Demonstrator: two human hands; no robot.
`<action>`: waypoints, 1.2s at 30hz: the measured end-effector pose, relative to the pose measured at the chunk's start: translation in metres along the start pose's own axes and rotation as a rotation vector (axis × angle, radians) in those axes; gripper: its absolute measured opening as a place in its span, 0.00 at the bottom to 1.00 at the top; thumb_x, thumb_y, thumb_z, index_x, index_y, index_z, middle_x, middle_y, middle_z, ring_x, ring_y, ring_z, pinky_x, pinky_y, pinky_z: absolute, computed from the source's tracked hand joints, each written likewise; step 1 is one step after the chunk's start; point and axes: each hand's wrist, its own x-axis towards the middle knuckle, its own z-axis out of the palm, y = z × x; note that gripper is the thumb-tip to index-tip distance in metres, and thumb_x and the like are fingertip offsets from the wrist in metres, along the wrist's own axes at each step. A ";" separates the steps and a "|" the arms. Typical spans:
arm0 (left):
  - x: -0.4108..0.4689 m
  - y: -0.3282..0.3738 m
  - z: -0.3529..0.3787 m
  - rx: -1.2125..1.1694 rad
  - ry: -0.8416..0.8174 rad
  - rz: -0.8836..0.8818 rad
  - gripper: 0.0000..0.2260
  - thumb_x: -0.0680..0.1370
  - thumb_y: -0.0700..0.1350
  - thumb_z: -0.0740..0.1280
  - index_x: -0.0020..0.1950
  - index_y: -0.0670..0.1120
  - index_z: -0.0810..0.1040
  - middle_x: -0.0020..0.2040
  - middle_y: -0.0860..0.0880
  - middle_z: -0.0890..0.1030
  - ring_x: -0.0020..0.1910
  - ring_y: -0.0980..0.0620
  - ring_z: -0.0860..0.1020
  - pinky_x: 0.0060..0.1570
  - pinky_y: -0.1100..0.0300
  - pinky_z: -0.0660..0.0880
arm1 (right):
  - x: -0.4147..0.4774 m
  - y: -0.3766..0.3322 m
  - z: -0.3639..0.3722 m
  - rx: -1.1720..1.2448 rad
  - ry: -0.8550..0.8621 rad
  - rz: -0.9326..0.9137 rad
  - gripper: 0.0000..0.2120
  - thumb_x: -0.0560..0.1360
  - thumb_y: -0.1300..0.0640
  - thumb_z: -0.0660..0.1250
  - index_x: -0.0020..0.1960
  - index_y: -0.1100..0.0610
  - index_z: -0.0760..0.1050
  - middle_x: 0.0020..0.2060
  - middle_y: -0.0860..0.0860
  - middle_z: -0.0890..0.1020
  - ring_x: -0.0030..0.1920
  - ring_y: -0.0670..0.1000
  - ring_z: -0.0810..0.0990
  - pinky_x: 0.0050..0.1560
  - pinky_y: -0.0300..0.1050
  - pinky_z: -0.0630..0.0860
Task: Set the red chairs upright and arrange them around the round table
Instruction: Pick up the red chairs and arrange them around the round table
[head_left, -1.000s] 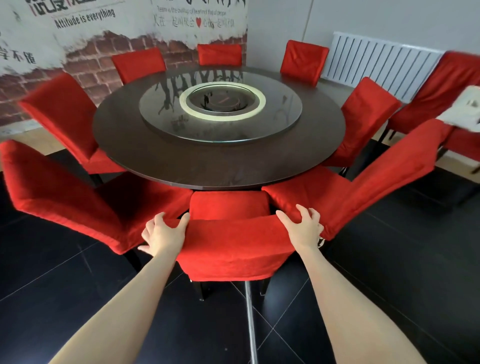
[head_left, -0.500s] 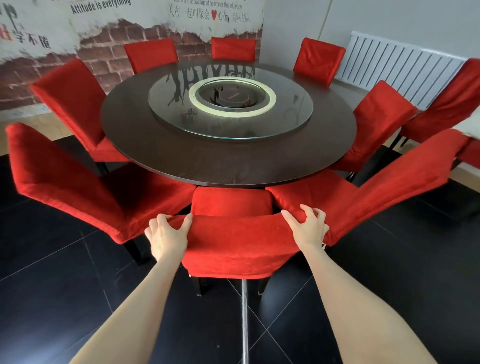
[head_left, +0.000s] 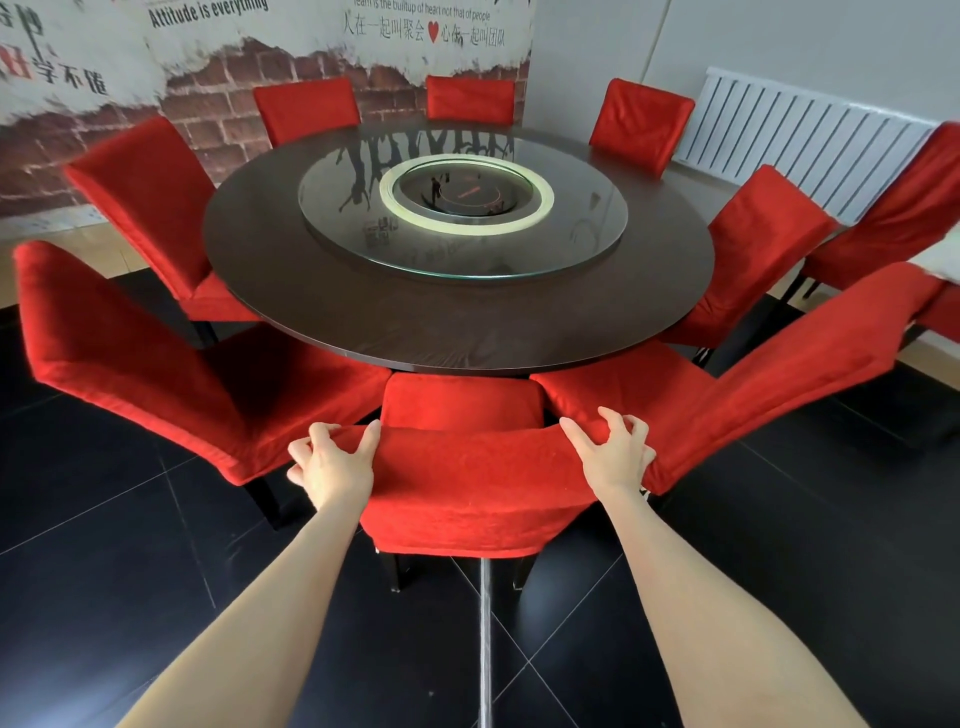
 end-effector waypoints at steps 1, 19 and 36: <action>-0.001 0.000 0.001 -0.001 0.003 0.002 0.23 0.75 0.59 0.70 0.62 0.46 0.70 0.67 0.44 0.64 0.66 0.39 0.61 0.46 0.50 0.66 | 0.001 0.000 0.000 -0.002 0.003 0.000 0.32 0.73 0.37 0.68 0.71 0.51 0.70 0.73 0.54 0.62 0.69 0.62 0.60 0.61 0.56 0.70; -0.005 0.004 0.001 0.068 -0.007 0.009 0.24 0.76 0.60 0.68 0.66 0.48 0.69 0.70 0.44 0.62 0.69 0.39 0.58 0.46 0.49 0.66 | 0.004 0.004 -0.003 -0.014 -0.027 -0.010 0.32 0.73 0.35 0.66 0.72 0.51 0.69 0.73 0.54 0.62 0.70 0.61 0.60 0.59 0.56 0.71; -0.072 0.088 0.057 0.178 0.058 0.172 0.28 0.76 0.61 0.66 0.71 0.45 0.70 0.73 0.43 0.64 0.75 0.41 0.55 0.74 0.41 0.41 | 0.045 0.019 -0.087 0.146 -0.016 -0.108 0.31 0.76 0.37 0.64 0.73 0.53 0.68 0.72 0.52 0.65 0.70 0.58 0.63 0.63 0.51 0.66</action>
